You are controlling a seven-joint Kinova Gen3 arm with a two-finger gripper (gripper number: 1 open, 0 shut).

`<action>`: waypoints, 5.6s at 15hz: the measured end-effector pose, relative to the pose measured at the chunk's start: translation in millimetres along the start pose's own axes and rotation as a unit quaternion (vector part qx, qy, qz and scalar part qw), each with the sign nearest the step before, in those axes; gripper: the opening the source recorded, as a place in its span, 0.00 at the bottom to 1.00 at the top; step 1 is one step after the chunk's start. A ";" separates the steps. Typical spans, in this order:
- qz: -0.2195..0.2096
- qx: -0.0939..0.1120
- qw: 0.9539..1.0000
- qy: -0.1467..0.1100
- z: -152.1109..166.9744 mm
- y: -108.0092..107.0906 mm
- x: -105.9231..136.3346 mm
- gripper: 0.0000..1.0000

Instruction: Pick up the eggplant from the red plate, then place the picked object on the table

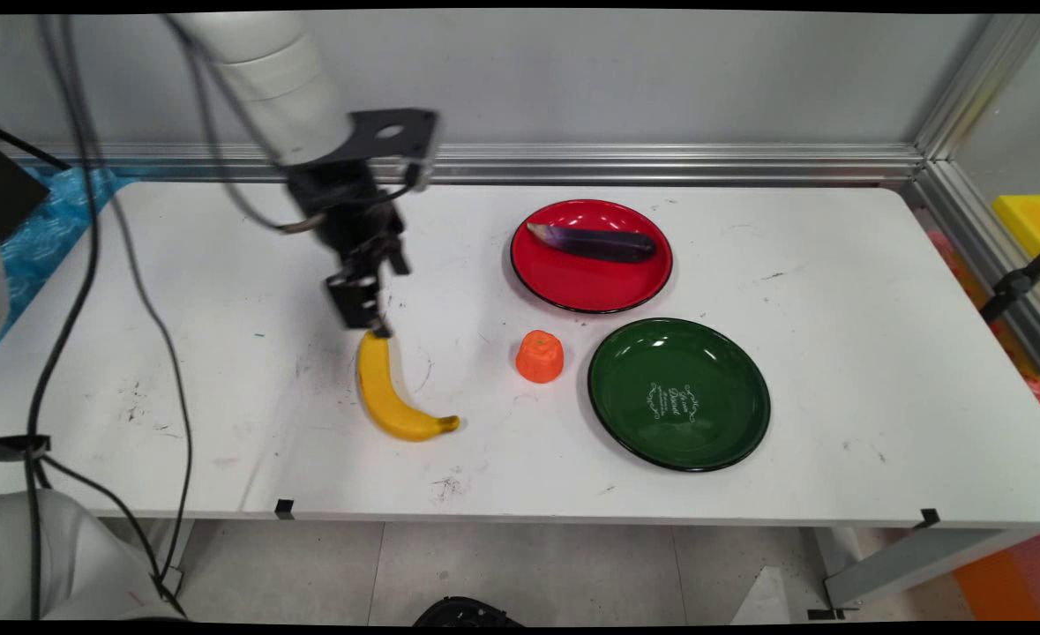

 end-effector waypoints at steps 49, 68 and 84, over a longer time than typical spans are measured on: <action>0.009 0.053 0.988 0.145 150.0 -215.1 138.6 0.00; -0.029 0.028 0.996 0.084 68.6 -77.0 66.9 0.00; -0.031 0.045 0.994 0.094 122.6 -62.6 17.4 0.00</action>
